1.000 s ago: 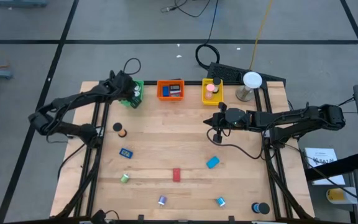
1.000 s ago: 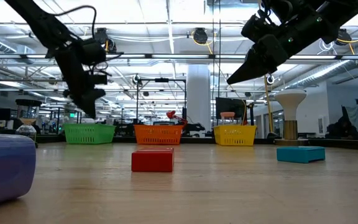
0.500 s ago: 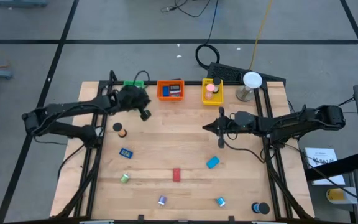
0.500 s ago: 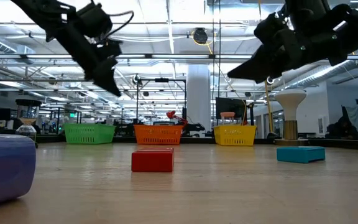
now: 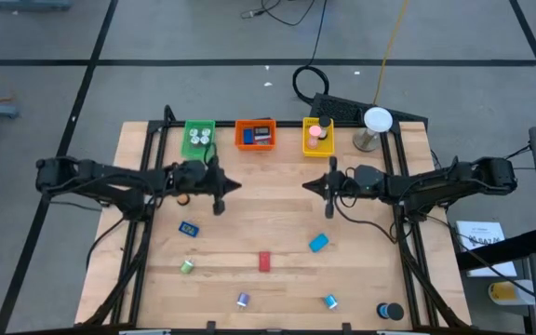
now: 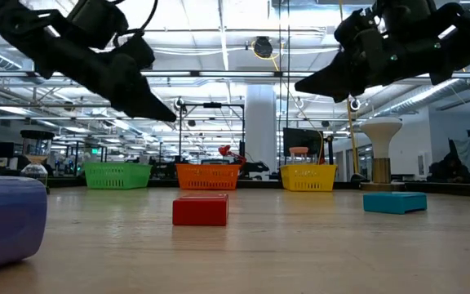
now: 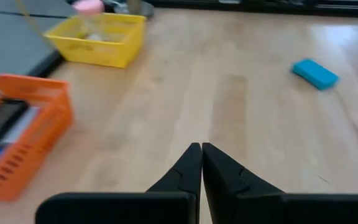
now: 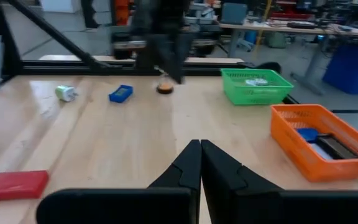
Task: Pick & Place Office items
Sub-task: Put the blue digital clock into the orange bin
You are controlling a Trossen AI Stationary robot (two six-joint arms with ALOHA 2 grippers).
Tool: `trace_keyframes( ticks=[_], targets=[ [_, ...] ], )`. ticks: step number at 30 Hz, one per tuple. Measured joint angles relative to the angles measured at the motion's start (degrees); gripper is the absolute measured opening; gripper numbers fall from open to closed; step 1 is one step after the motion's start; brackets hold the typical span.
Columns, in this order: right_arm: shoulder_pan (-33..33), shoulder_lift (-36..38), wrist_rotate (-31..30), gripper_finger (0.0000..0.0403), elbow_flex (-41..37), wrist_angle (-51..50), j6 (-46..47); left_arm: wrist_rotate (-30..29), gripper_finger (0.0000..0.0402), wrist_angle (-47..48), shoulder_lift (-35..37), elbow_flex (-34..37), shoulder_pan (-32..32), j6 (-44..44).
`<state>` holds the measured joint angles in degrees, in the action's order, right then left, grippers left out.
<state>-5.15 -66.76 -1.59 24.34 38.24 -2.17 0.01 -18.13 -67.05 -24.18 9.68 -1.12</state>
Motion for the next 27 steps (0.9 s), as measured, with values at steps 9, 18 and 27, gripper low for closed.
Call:
trace_keyframes(
  ticks=[9,18,27],
  targets=[
    [-0.02,0.00,-1.52,0.0004,0.00,-0.33,-0.30,-1.90,0.0021,5.76,0.00,-0.27,-9.79,4.35],
    [-0.02,0.00,-1.55,0.0004,0.00,-0.33,-4.60,-12.39,0.0025,41.99,-0.02,-12.77,-22.16,14.25],
    [-0.15,0.02,-1.41,0.0004,0.01,-1.60,-6.47,-10.21,0.0129,61.87,-0.18,-14.78,-30.73,34.21]
  ],
)
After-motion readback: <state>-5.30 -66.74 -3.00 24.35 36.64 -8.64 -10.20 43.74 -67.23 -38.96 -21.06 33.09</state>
